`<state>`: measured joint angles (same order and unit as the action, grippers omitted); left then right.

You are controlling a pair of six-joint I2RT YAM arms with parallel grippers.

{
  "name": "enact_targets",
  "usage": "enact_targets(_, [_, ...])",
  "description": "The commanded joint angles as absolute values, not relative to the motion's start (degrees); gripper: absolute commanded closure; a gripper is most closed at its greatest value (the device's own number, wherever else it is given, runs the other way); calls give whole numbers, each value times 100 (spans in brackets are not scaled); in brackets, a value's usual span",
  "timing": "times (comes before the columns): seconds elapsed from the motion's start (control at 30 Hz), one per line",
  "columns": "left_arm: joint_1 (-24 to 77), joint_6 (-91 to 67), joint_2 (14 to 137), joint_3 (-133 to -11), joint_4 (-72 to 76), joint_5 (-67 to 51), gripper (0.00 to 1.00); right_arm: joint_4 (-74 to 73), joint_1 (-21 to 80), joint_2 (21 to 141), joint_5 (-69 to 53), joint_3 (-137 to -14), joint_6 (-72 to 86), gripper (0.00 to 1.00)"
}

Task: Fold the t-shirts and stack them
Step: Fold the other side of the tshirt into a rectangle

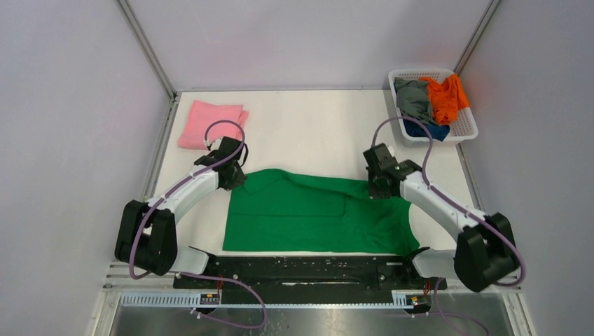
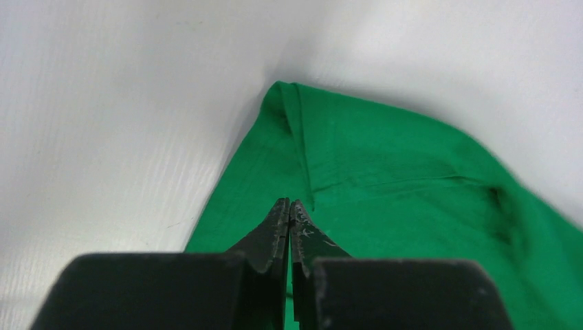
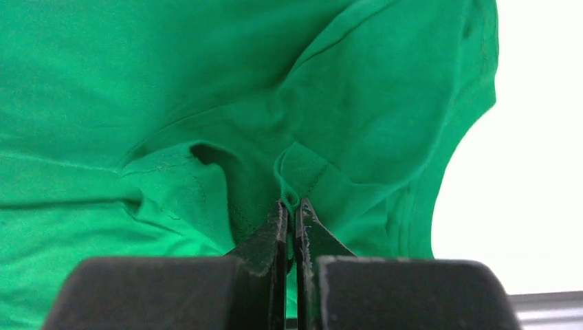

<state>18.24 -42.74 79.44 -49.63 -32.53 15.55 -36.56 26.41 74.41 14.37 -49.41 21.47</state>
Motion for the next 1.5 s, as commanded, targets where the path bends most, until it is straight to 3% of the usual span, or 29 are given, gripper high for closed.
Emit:
enact_targets(0.0, [1823,-4417,7615,-4782,-3042,1882,100,-4028,2825,6564,1765,-4321,2585,100])
enact_targets(0.2, [1813,-4429,7372,-5020,-3032,2085,100,-3992,2836,6125,1685,-3984,2722,96])
enact_targets(0.47, [1828,-4500,7441,-4691,-2962,1244,100,-3806,2830,6491,1762,-4157,2832,95])
enact_targets(0.53, [1840,-4515,7427,-4524,-2864,988,85,-3793,2828,6616,1882,-4272,2892,96])
enact_targets(0.6, [1881,-4516,7437,-4424,-2799,849,77,-3806,2830,6751,1970,-4508,2921,97])
enact_targets(0.73, [1981,-4533,7498,-4339,-2809,845,71,-3821,2830,7056,2111,-5030,2928,99])
enact_targets(1.07, [1985,-4439,8394,-4657,-2733,860,69,-3922,2560,7925,2190,-5825,2798,100])
enact_targets(1.47, [1984,-4467,8780,-4967,-2612,915,66,-3847,2265,8105,2105,-5944,2645,100])
